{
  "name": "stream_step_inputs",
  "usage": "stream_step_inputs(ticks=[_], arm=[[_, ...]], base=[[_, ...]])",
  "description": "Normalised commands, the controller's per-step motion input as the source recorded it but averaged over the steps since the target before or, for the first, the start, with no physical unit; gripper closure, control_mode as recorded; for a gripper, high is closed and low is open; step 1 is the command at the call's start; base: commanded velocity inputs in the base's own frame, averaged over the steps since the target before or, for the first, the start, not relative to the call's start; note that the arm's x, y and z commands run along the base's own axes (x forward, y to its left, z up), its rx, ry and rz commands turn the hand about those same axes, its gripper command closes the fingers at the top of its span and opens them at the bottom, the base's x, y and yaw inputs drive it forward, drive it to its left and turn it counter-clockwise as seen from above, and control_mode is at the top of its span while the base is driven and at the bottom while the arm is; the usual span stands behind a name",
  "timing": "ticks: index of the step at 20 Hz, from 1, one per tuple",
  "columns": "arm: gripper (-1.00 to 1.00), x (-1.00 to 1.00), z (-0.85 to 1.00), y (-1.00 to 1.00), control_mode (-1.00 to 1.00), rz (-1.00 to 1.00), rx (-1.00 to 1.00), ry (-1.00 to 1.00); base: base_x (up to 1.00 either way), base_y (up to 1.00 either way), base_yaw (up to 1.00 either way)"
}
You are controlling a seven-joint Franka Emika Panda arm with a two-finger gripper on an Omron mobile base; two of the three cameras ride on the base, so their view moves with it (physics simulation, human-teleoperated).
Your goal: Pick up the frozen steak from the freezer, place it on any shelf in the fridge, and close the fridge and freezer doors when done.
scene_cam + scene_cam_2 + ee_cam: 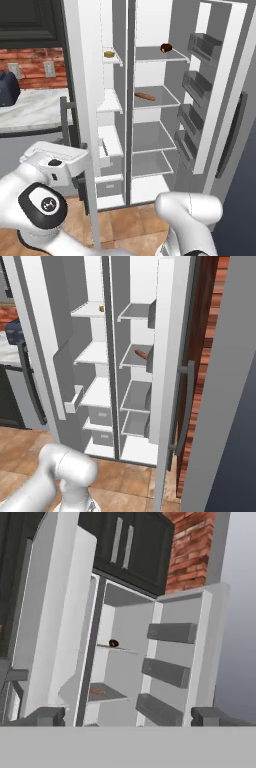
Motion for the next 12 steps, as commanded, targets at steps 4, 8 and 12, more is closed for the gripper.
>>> stream_step_inputs(ticks=[4, 8, 12], arm=[[-1.0, 0.72, -0.3, 0.0, -1.0, -0.12, 0.0, 0.0], [-1.0, 0.61, -0.23, 0.03, -1.0, -0.07, 0.0, 0.0], [-1.0, 0.58, -0.15, 0.0, -1.0, -0.05, 0.0, 0.0]], base=[[0.0, 0.0, 0.0], [0.0, 0.0, 0.0], [0.0, 0.0, 0.0]])
